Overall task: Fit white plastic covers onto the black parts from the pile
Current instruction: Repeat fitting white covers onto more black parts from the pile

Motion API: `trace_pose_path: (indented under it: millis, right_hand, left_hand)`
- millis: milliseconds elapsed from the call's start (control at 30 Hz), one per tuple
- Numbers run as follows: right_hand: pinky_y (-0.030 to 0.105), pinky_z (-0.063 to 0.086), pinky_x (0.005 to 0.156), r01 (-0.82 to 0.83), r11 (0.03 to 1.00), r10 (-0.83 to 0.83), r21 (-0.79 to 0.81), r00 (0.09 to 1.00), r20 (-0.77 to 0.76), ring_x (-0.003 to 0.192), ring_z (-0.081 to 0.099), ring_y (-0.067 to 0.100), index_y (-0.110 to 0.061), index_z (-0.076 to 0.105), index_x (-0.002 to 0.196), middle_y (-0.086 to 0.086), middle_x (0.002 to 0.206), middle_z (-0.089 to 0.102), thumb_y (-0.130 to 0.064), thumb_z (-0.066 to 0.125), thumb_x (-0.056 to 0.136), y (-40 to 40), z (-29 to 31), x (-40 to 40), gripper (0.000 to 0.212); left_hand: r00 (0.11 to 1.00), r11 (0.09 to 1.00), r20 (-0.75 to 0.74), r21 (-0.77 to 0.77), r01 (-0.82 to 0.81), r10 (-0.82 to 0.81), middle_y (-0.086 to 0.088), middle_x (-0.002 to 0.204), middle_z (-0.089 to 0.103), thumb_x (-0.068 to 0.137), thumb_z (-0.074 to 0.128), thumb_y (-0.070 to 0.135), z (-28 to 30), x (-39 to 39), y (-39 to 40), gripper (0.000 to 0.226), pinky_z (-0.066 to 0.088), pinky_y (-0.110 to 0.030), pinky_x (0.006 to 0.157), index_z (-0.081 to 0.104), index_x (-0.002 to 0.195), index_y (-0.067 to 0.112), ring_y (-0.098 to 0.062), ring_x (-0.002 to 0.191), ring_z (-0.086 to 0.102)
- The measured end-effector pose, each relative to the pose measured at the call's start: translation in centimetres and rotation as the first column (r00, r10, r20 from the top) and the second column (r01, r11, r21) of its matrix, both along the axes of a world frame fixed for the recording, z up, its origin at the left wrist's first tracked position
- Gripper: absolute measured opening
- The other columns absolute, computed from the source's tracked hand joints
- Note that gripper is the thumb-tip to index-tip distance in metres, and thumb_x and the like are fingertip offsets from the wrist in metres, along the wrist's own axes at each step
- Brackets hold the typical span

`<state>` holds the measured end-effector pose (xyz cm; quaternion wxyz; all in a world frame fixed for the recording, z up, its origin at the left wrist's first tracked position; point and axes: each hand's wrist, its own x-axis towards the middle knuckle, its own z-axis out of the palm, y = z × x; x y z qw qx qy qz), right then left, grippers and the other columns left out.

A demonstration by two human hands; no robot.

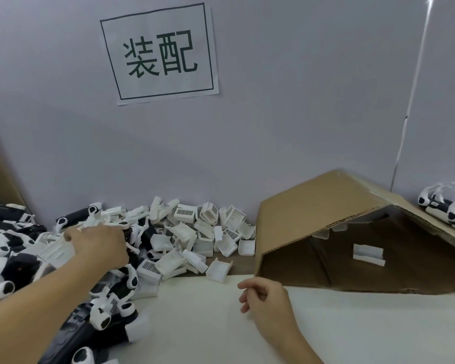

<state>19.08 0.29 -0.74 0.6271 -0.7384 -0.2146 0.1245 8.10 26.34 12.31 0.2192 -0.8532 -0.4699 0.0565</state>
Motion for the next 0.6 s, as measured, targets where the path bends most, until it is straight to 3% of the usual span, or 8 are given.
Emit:
trace_pose_path:
  millis: [100, 267, 367, 500, 600]
  right_hand:
    - [0.017, 0.048, 0.055, 0.001, 1.000, -0.001, 0.011, 1.000, -0.012, 0.056, 0.065, 0.008, -0.018, 0.073, 0.083, 0.001, 0.069, 0.068, 0.003, 0.046, 0.097, 0.0, 0.0, 0.0, 0.036]
    - [0.018, 0.048, 0.055, -0.005, 1.000, 0.005, 0.014, 1.000, -0.008, 0.057, 0.065, 0.008, -0.019, 0.073, 0.086, 0.003, 0.073, 0.068, 0.002, 0.046, 0.096, 0.0, -0.2, 0.1, 0.035]
    - [0.016, 0.047, 0.054, -0.004, 1.000, 0.004, 0.021, 1.000, -0.011, 0.057, 0.065, 0.007, -0.019, 0.073, 0.086, 0.003, 0.072, 0.068, 0.003, 0.046, 0.095, 0.1, -0.3, 0.3, 0.036]
    - [0.016, 0.048, 0.055, 0.000, 1.000, 0.001, 0.026, 1.000, -0.010, 0.057, 0.066, 0.009, -0.018, 0.074, 0.085, 0.004, 0.073, 0.069, 0.004, 0.046, 0.095, 0.2, -0.3, 0.3, 0.036]
    - [0.016, 0.048, 0.055, 0.007, 1.000, -0.007, 0.025, 1.000, -0.003, 0.058, 0.067, 0.010, -0.018, 0.074, 0.086, 0.003, 0.072, 0.070, 0.004, 0.047, 0.095, 0.2, -0.3, 0.3, 0.036]
  left_hand:
    - [1.000, 0.994, 0.005, 0.102, 0.030, -0.031, 0.006, 0.106, 0.065, 0.085, 0.047, 0.015, -0.6, -0.2, 0.0, 0.032, 0.029, -0.060, 0.110, 0.062, 0.112, 0.026, -0.022, 0.107, 0.062]
    - [0.994, 0.978, 0.038, 0.186, 0.091, -0.100, 0.009, 0.084, 0.059, 0.085, 0.049, 0.012, -0.4, 0.2, -0.1, 0.025, 0.035, -0.057, 0.108, 0.060, 0.103, 0.024, -0.018, 0.084, 0.061]
    - [0.992, 0.970, 0.032, 0.218, 0.109, -0.119, 0.008, 0.090, 0.059, 0.082, 0.051, 0.015, 0.8, 0.6, -0.8, 0.023, 0.036, -0.054, 0.108, 0.058, 0.101, 0.026, -0.021, 0.098, 0.061]
    - [0.985, 0.980, 0.058, 0.123, 0.154, -0.162, 0.010, 0.078, 0.053, 0.083, 0.054, 0.031, 2.8, 1.6, -2.7, 0.007, 0.028, -0.054, 0.108, 0.055, 0.086, 0.024, -0.021, 0.090, 0.058]
    - [0.948, 0.970, 0.255, -0.098, 0.221, -0.190, 0.005, 0.077, 0.054, 0.084, 0.061, 0.050, 4.0, 2.8, -4.6, 0.032, 0.043, -0.043, 0.094, 0.048, 0.081, 0.021, -0.017, 0.074, 0.054]
